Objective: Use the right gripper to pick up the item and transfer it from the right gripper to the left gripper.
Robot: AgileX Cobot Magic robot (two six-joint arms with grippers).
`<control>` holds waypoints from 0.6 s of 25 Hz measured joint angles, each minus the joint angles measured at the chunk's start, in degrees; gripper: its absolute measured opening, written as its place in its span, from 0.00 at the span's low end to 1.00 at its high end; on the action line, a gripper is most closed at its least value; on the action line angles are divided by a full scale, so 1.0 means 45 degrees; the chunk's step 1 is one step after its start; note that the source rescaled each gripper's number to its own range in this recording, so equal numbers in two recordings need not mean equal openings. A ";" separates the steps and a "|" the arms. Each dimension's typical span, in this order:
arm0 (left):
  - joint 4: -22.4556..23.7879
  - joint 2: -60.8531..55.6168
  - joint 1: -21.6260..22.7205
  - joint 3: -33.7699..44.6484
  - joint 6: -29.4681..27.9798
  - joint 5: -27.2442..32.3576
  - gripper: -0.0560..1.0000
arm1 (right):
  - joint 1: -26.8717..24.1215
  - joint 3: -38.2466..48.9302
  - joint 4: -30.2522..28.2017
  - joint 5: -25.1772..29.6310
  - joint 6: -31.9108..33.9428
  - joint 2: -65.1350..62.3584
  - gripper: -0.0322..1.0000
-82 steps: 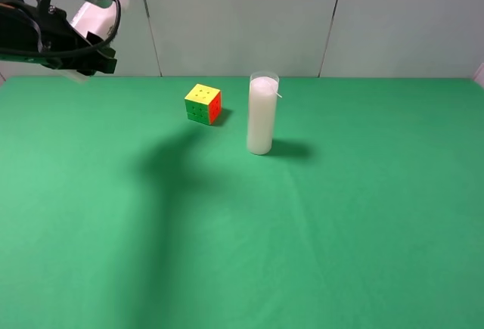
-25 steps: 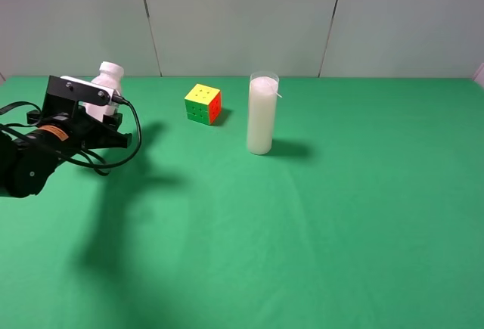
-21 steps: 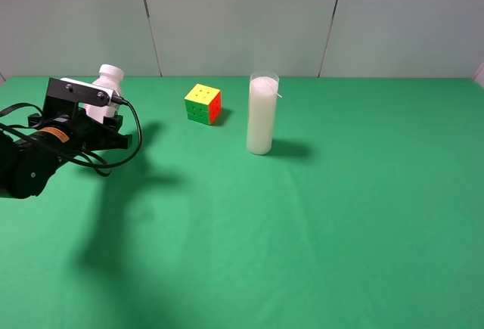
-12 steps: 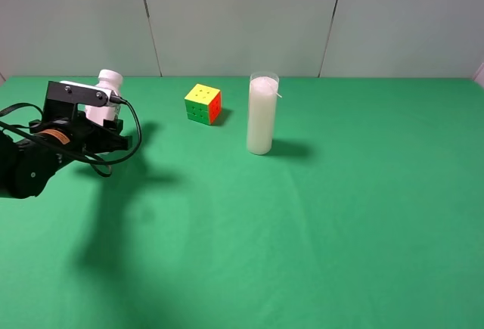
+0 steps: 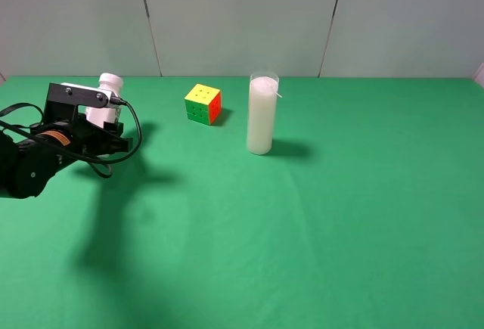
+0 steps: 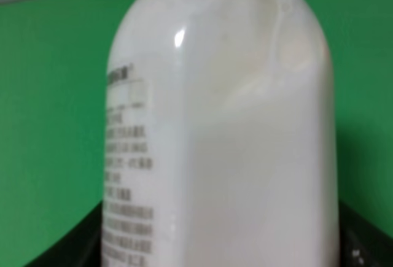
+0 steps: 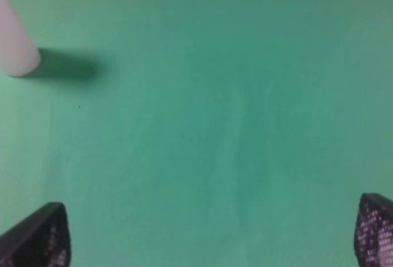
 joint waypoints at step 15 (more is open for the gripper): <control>0.0000 0.0000 0.0000 0.0000 -0.1041 0.1136 0.05 | 0.0000 0.0000 0.0000 0.0000 0.0000 0.0000 1.00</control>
